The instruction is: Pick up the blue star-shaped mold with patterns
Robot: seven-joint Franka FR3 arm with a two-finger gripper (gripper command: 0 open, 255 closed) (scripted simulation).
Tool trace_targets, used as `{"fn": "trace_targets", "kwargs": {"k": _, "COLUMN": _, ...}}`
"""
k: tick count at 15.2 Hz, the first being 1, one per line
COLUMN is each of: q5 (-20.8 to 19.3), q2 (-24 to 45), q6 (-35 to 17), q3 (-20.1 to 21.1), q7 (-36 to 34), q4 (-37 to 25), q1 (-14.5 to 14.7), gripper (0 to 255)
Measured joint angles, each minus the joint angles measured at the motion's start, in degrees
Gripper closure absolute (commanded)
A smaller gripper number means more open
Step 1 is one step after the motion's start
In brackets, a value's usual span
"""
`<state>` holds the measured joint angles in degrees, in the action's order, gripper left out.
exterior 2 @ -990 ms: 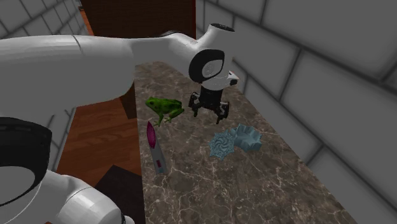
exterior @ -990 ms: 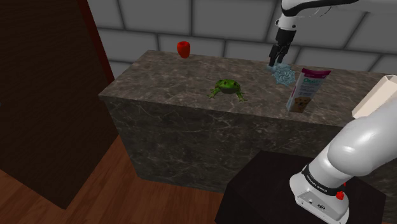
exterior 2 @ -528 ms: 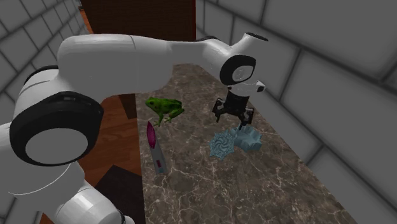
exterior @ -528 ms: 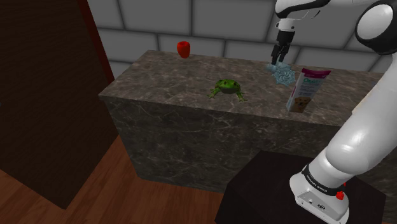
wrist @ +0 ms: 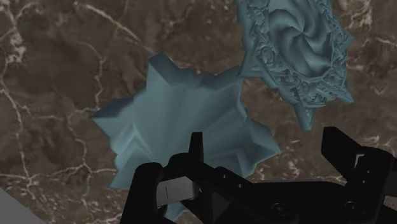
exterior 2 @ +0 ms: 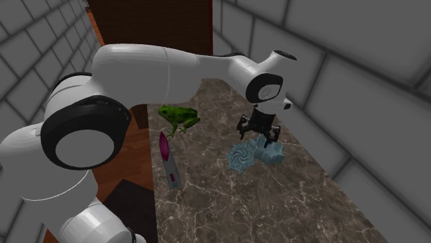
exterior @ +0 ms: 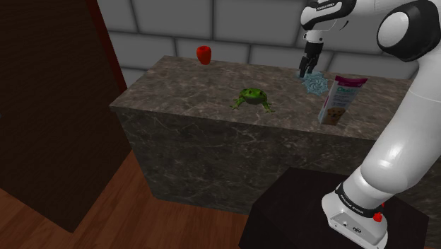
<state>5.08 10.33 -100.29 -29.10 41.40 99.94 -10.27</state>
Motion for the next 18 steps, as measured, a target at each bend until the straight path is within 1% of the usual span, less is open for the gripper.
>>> {"fn": "trace_targets", "kwargs": {"k": 1, "q5": -0.02, "q2": -0.07, "q6": -0.64, "q3": 0.02, "q7": 0.0, "q4": 0.71, "q1": 0.04, "gripper": 0}}
{"fn": "trace_targets", "kwargs": {"k": 2, "q5": 0.01, "q2": -0.01, "q6": -0.89, "q3": 0.02, "q7": 0.04, "q4": 0.9, "q1": 0.03, "gripper": 255}}
{"fn": "trace_targets", "kwargs": {"k": 12, "q5": 0.04, "q2": 0.05, "q6": -1.1, "q3": 0.01, "q7": 0.09, "q4": 1.04, "q1": 0.01, "gripper": 255}}
{"fn": "trace_targets", "kwargs": {"k": 18, "q5": -0.22, "q2": -0.37, "q6": 2.39, "q3": -0.02, "q7": -0.26, "q4": -2.1, "q1": 0.05, "gripper": 255}}
